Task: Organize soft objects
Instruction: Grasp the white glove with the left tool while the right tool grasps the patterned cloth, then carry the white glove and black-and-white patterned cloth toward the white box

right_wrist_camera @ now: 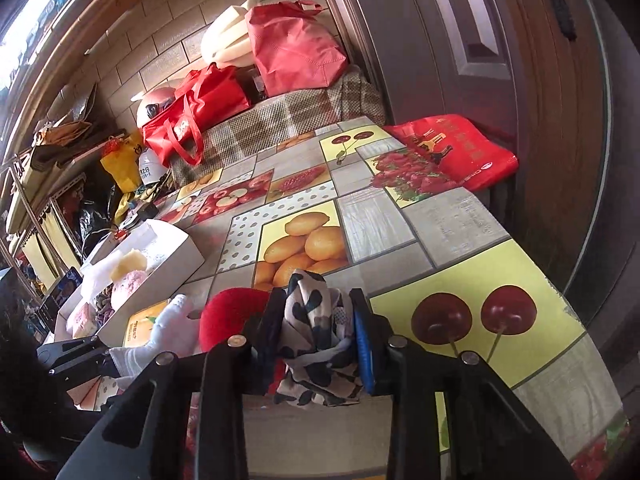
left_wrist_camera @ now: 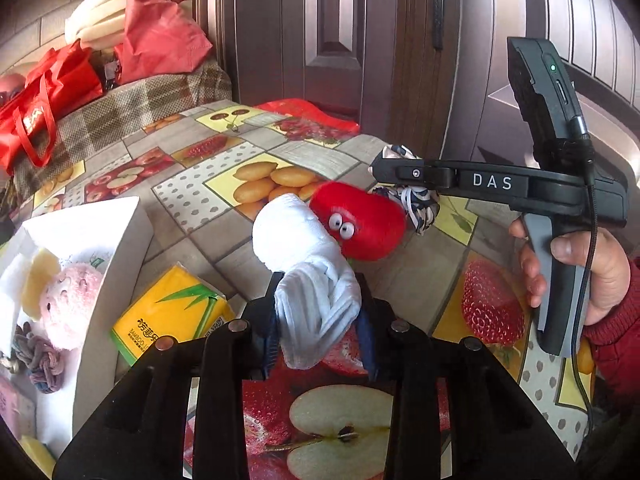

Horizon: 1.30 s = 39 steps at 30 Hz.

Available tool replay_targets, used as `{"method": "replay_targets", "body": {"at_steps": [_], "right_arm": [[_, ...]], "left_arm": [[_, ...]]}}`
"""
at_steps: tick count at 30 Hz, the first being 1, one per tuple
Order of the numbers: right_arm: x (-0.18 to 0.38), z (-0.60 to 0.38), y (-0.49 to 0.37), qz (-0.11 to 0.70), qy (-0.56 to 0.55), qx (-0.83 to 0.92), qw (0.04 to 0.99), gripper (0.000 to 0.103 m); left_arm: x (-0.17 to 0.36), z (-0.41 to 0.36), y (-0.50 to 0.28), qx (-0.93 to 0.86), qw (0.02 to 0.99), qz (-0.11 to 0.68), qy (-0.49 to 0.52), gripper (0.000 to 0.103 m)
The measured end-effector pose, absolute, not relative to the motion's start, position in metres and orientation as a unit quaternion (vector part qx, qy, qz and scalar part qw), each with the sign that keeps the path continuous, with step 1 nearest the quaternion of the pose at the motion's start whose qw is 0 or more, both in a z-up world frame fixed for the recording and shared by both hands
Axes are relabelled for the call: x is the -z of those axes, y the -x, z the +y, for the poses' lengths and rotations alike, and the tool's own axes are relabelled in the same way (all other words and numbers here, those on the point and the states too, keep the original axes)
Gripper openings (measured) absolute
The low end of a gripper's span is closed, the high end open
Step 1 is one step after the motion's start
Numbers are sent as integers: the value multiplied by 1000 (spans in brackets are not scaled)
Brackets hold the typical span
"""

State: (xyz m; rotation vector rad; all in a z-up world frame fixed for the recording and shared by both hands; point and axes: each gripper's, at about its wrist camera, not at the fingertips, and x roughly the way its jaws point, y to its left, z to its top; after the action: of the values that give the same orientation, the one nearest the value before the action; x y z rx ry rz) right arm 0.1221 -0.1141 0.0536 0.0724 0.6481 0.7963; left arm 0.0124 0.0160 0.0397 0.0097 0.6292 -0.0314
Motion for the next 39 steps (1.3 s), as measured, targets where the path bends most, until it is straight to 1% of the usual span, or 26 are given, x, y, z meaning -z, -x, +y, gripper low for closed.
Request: {"method": "replay_targets", "body": {"at_steps": [6, 9, 11, 19, 39], "right_arm": [[-70, -133, -91, 231, -54, -360, 902, 31], [-77, -138, -75, 198, -68, -359, 909, 31], [-79, -138, -66, 191, -75, -363, 909, 31], [-85, -120, -34, 162, -60, -386, 906, 31], [-85, -79, 12, 131, -12, -432, 892, 31]], "left_arm": [[-57, 25, 17, 5, 975, 222, 8, 31], [-63, 30, 26, -12, 981, 193, 19, 31], [-65, 34, 31, -21, 982, 184, 26, 31], [-65, 42, 49, -40, 984, 172, 24, 31], [-63, 80, 115, -96, 982, 161, 21, 31]]}}
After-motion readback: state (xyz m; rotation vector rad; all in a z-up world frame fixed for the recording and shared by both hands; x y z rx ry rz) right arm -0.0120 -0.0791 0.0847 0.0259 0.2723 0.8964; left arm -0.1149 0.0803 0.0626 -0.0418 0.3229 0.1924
